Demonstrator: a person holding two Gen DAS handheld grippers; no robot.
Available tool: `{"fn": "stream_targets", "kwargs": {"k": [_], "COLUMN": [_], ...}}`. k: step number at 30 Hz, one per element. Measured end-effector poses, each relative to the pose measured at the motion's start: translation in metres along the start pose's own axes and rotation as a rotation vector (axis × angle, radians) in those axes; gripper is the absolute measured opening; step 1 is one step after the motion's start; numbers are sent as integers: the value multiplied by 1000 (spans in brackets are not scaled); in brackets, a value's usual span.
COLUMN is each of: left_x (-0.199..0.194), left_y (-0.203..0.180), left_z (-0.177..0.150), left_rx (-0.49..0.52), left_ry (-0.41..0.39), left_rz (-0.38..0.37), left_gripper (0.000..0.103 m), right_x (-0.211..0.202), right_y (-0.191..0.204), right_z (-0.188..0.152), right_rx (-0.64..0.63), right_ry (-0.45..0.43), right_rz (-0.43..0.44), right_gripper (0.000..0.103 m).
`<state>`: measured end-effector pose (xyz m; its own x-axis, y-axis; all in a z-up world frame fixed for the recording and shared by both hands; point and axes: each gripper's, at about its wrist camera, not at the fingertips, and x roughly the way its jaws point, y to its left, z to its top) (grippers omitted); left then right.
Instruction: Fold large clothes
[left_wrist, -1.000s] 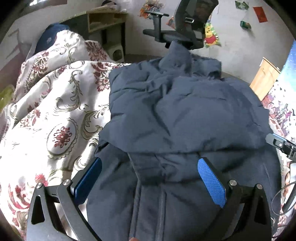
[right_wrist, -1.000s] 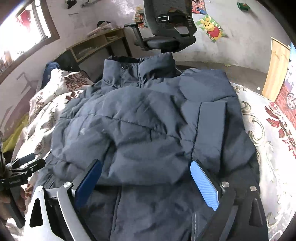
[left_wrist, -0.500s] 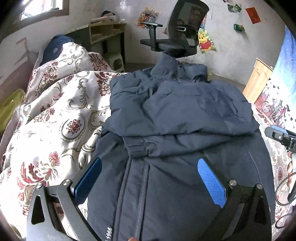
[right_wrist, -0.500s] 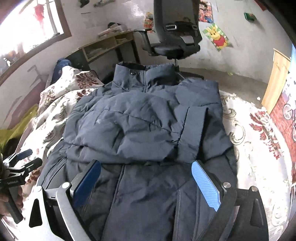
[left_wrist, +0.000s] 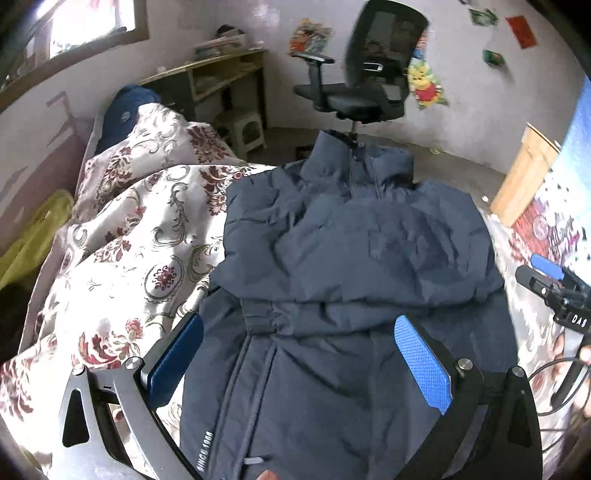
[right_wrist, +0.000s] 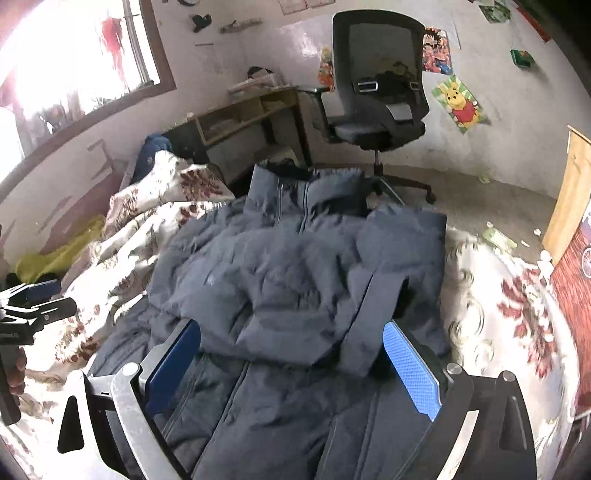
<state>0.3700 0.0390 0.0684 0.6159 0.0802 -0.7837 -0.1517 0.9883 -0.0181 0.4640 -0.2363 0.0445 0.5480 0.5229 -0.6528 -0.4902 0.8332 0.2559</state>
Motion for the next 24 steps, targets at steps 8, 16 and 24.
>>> {"fn": "stream_targets", "kwargs": {"k": [8, 16, 24], "left_x": [-8, 28, 106], "left_y": [-17, -34, -25], "left_z": [64, 111, 181], "left_rx": [-120, -88, -36], "left_ry": [43, 46, -61], "left_rz": [27, 35, -118], "left_gripper": [102, 102, 102], "right_x": [-7, 12, 51], "right_y": [-37, -71, -105], "right_z": [56, 84, 109], "right_rx": [66, 147, 233], "right_ry": [-53, -57, -60], "right_rz": [19, -5, -41], "right_gripper": [100, 100, 100]}}
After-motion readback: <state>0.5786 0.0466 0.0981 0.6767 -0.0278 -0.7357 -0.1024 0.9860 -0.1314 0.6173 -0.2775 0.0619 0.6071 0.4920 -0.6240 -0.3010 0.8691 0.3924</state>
